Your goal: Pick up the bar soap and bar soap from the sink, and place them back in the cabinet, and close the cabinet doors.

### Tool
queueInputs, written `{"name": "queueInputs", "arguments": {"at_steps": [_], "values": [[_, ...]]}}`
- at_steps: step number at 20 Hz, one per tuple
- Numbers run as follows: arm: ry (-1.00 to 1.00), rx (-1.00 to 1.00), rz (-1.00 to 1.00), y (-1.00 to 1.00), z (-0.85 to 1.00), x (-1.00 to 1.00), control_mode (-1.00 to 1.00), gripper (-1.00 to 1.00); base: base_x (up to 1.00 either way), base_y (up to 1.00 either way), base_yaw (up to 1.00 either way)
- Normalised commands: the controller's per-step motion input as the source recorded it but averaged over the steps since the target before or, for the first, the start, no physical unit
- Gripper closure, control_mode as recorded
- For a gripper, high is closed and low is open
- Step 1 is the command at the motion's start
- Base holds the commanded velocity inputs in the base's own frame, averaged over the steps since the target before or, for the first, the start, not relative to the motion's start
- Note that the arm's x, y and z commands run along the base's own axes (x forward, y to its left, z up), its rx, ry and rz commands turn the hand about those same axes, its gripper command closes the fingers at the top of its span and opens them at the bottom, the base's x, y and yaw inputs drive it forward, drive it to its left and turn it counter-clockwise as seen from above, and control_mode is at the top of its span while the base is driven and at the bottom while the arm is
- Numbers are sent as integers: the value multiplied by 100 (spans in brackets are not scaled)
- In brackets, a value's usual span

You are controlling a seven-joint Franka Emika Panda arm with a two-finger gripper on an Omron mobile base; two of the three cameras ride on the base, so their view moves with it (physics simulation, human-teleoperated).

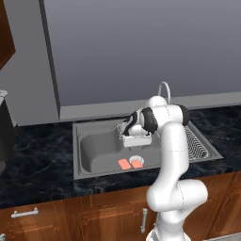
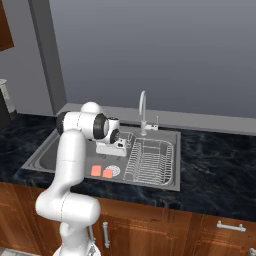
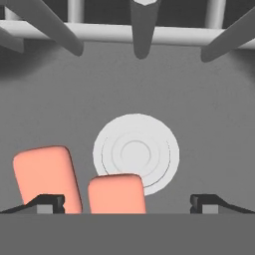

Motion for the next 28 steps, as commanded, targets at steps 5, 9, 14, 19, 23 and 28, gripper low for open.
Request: {"name": "queueInputs", "arguments": {"at_steps": [5,9,14,19,23,28], "values": [[0,0,0,0,-4,0,-100,-100,0,0,0],[0,0,0,0,-3,0,-100,-100,0,0,0],[0,0,0,0,-6,0,-100,-100,0,0,0],[0,0,0,0,-7,0,-100,-100,0,0,0],[0,0,0,0,-8,0,-100,-100,0,0,0],[0,0,0,0,-12,0,-100,-100,0,0,0]]}}
